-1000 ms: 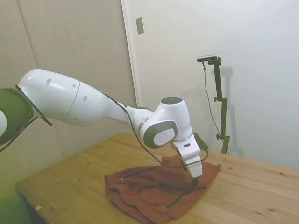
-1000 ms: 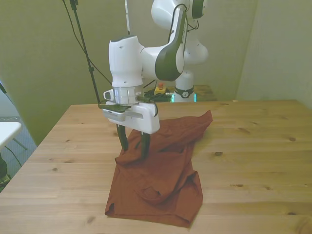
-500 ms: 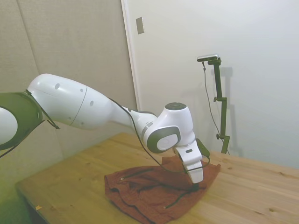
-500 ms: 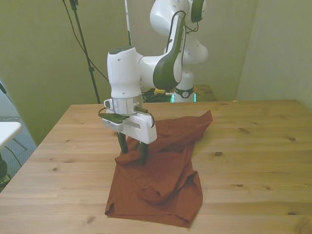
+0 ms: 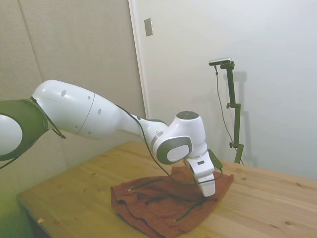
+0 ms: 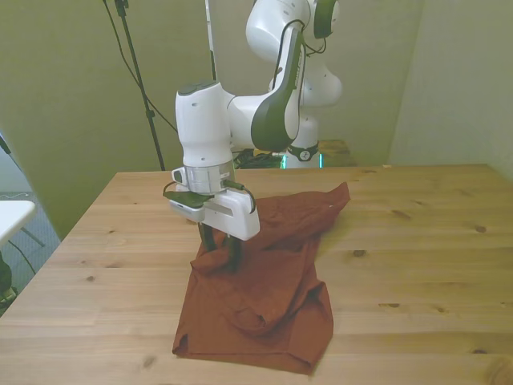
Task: Unfold the shorts
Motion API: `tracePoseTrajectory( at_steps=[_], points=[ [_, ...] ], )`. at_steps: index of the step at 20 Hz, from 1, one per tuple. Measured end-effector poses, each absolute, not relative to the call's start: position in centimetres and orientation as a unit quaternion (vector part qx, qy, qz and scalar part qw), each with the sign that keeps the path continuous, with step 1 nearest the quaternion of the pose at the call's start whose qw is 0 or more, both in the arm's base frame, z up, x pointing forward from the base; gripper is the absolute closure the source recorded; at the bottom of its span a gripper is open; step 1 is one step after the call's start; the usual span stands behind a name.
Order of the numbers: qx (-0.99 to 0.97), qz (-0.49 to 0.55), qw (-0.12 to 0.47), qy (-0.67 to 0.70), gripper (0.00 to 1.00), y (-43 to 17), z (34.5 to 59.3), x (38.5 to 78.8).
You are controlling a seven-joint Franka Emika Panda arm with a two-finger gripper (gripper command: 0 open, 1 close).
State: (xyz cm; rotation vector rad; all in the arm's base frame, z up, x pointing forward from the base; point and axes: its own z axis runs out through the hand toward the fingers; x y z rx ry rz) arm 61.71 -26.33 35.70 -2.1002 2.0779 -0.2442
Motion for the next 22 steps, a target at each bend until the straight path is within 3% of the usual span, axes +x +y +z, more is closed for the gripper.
tracePoseTrajectory(
  at_steps=[7,15,22],
  points=[
    [-0.71,-0.083,0.09,0.694,1.0,-26.2,35.9,61.8],
    [-0.717,-0.091,0.102,0.684,1.0,-24.8,37.8,62.2],
    [-0.745,-0.103,0.137,0.645,1.0,-18.8,40.6,65.2]
  ],
)
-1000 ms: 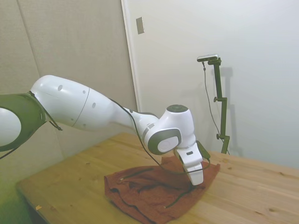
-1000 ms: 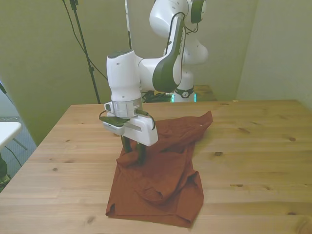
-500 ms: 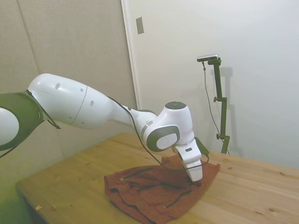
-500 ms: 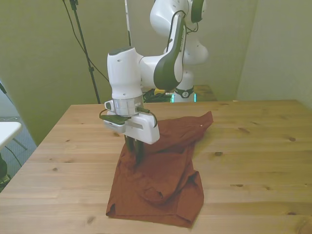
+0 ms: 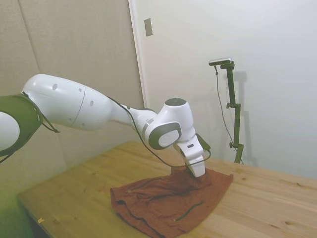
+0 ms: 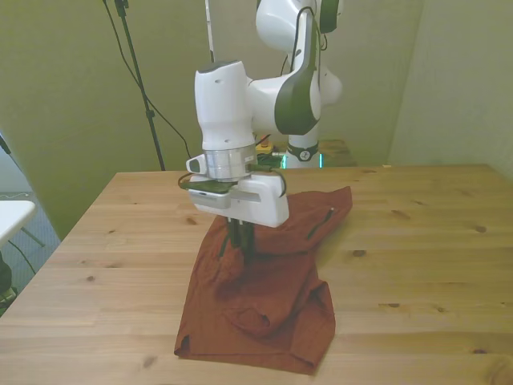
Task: Unfold the shorts
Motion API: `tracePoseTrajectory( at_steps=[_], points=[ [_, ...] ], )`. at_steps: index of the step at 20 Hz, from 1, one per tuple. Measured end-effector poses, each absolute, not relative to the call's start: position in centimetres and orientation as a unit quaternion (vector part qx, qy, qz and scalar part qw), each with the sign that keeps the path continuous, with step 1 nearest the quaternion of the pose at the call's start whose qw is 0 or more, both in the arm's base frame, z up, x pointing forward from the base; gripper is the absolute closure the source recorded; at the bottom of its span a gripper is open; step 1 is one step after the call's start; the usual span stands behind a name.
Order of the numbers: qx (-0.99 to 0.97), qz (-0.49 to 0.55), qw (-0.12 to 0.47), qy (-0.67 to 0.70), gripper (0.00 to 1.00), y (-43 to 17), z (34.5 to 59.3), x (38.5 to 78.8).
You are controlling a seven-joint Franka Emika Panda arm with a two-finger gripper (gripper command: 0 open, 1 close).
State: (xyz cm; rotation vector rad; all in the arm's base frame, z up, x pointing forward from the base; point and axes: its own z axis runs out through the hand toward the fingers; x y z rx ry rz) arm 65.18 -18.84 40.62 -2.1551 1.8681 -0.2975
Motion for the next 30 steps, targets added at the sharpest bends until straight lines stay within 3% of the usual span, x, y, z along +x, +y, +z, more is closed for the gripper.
tracePoseTrajectory(
  at_steps=[9,21,22,30],
  points=[
    [-0.792,-0.103,0.195,0.57,1.0,-8.3,43.8,70.1],
    [-0.832,-0.089,0.216,0.503,1.0,0.5,42.6,74.3],
    [-0.837,-0.086,0.214,0.497,0.0,1.5,42.2,74.4],
    [-0.861,-0.076,0.204,0.46,0.0,5.9,40.9,74.0]
  ],
)
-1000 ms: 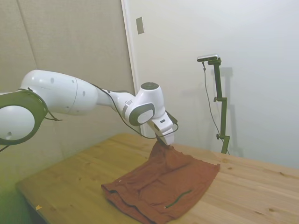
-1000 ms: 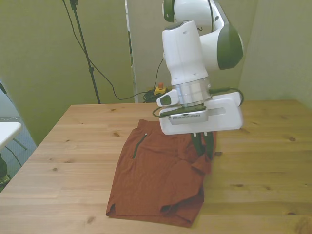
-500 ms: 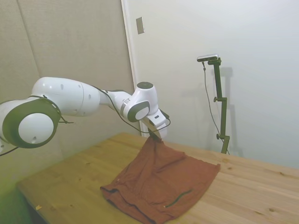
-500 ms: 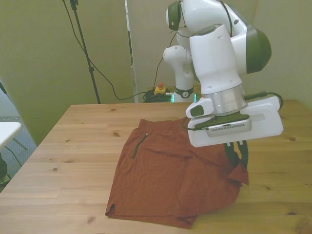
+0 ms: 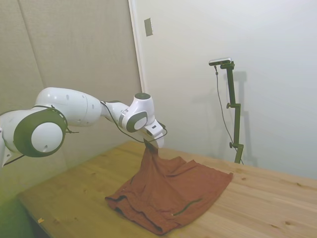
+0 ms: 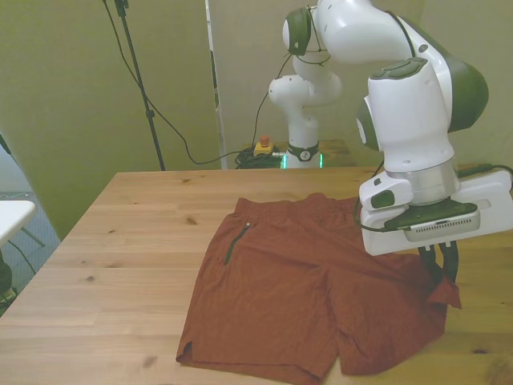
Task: Unfold the shorts
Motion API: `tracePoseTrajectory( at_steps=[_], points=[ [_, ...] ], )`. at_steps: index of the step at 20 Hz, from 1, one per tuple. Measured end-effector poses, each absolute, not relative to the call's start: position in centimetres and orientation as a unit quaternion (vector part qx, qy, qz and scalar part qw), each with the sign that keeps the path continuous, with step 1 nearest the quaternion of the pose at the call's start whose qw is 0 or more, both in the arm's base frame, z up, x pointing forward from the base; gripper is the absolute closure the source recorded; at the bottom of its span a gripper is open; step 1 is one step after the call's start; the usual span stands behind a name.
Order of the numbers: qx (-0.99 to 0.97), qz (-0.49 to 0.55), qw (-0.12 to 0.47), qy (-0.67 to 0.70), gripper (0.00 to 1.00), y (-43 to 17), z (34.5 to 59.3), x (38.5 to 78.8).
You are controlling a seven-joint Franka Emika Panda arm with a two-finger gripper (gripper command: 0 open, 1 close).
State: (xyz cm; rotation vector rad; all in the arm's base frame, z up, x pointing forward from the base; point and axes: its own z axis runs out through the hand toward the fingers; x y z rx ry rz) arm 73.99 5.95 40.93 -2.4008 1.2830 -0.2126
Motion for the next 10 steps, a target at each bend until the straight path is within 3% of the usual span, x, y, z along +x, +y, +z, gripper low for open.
tracePoseTrajectory(
  at_steps=[5,10],
  points=[
    [-0.872,-0.084,0.198,0.441,0.0,6.1,41.9,72.9],
    [-0.877,-0.114,0.188,0.428,0.0,6.4,45.2,70.0]
  ],
)
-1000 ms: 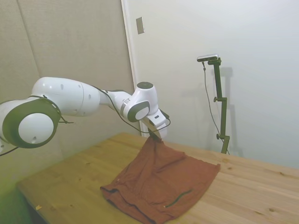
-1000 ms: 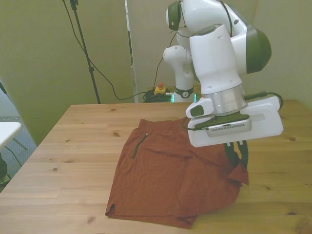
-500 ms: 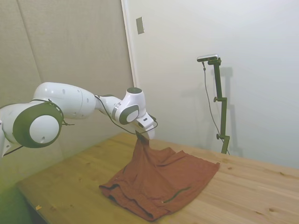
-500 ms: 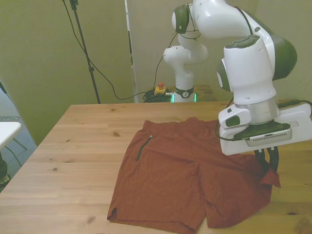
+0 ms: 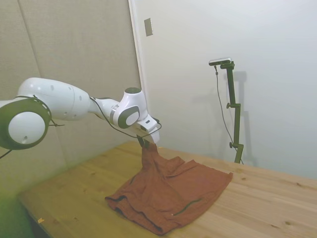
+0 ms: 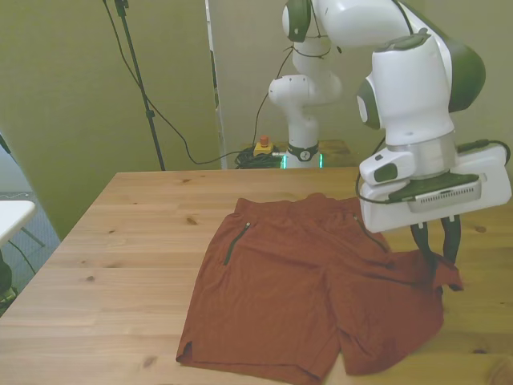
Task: Unfold the shorts
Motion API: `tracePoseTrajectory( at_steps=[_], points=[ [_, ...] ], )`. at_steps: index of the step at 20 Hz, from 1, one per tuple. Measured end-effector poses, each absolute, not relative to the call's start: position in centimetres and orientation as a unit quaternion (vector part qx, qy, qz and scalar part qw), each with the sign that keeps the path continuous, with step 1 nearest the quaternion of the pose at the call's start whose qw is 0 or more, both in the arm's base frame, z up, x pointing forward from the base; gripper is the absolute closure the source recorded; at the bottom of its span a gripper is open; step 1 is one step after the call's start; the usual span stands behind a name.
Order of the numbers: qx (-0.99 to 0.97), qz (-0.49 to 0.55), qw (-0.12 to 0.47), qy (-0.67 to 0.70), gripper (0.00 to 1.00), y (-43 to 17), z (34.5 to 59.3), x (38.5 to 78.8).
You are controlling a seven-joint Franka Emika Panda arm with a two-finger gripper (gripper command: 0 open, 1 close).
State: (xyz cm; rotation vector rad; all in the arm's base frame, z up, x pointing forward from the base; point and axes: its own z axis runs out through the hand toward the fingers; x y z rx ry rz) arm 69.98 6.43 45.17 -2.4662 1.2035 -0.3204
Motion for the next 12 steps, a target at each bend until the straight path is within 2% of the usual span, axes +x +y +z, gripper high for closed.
tracePoseTrajectory(
  at_steps=[8,10,12],
  points=[
    [-0.87,-0.152,0.195,0.426,0.0,5.8,52.2,63.3],
    [-0.868,-0.16,0.167,0.439,0.0,5.4,52.5,61.1],
    [-0.864,-0.157,0.123,0.462,0.0,4.6,50.8,58.6]
  ],
)
